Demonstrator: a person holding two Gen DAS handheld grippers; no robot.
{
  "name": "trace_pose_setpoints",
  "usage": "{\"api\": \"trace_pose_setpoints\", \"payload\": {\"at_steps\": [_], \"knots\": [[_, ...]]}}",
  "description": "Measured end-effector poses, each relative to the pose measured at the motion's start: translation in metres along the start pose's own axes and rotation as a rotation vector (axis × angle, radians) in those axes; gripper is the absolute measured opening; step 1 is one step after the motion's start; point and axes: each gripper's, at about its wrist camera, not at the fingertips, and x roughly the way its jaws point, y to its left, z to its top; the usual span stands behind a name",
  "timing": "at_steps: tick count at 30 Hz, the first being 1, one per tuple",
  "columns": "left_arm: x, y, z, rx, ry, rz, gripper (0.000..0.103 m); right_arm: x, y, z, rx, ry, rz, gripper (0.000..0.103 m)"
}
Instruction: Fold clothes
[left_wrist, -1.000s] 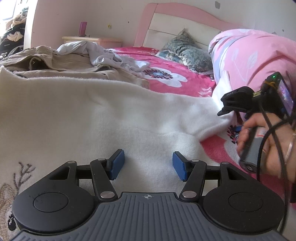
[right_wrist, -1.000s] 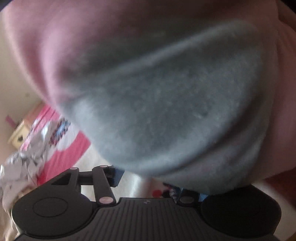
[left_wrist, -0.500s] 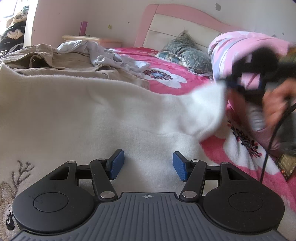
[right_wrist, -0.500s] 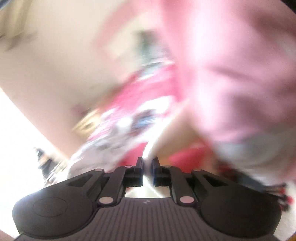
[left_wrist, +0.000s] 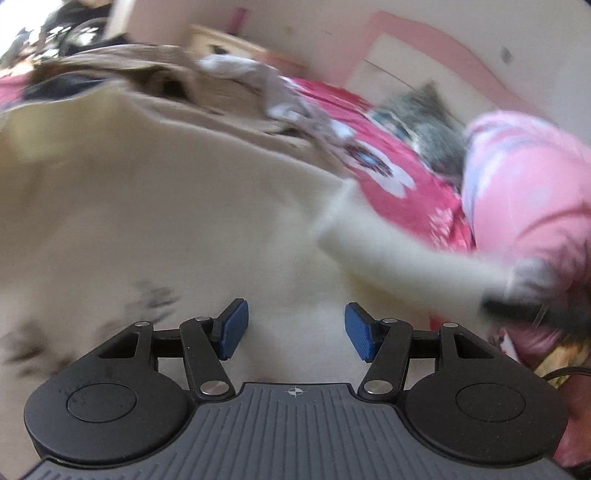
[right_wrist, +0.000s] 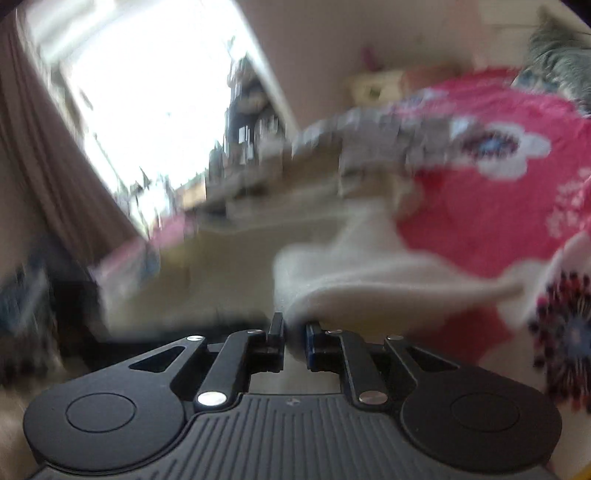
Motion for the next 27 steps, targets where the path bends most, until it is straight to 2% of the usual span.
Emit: {"api": "trace_pose_setpoints", "payload": {"at_steps": [1, 4, 5, 7, 9, 12, 15, 18, 20, 22, 24, 26, 27], "knots": [[-0.009, 0.004, 0.000, -0.022, -0.010, 0.010, 0.058, 0.007, 0.002, -0.003, -0.039, 0.066, -0.020, 0.018], [-0.030, 0.007, 0.001, -0.053, -0.051, 0.020, 0.058, 0.017, 0.019, -0.019, -0.173, 0.246, -0.089, 0.036], [-0.034, 0.006, 0.002, -0.054, -0.061, 0.019, 0.058, 0.015, 0.023, -0.022, -0.202, 0.264, -0.091, 0.038], [-0.035, -0.001, 0.004, -0.046, -0.079, 0.011, 0.058, -0.002, 0.025, -0.023, -0.184, 0.225, -0.055, 0.044], [-0.031, -0.012, 0.005, -0.026, -0.078, -0.002, 0.058, -0.022, 0.022, -0.021, -0.139, 0.168, -0.040, 0.054], [-0.019, -0.031, 0.004, 0.016, -0.046, -0.015, 0.058, -0.041, -0.013, -0.006, 0.086, 0.055, -0.066, 0.056], [-0.004, -0.043, -0.004, 0.057, 0.008, 0.011, 0.058, -0.042, -0.060, 0.002, 0.393, -0.020, -0.118, 0.056], [0.007, -0.044, -0.013, 0.062, 0.050, 0.042, 0.058, -0.028, -0.104, 0.000, 0.671, -0.080, -0.153, 0.056], [0.011, -0.043, -0.019, 0.068, 0.062, 0.055, 0.058, -0.013, -0.122, -0.006, 0.801, -0.092, -0.153, 0.057], [0.015, -0.043, -0.023, 0.083, 0.067, 0.066, 0.058, 0.001, -0.135, -0.012, 0.909, -0.103, -0.142, 0.055], [0.017, -0.046, -0.025, 0.116, 0.063, 0.075, 0.058, 0.009, -0.140, -0.017, 0.975, -0.128, -0.132, 0.043], [0.018, -0.048, -0.027, 0.144, 0.059, 0.084, 0.058, 0.010, -0.140, -0.018, 0.999, -0.170, -0.131, 0.016], [0.019, -0.049, -0.028, 0.155, 0.056, 0.088, 0.058, 0.006, -0.136, -0.015, 0.982, -0.200, -0.139, 0.013]]}}
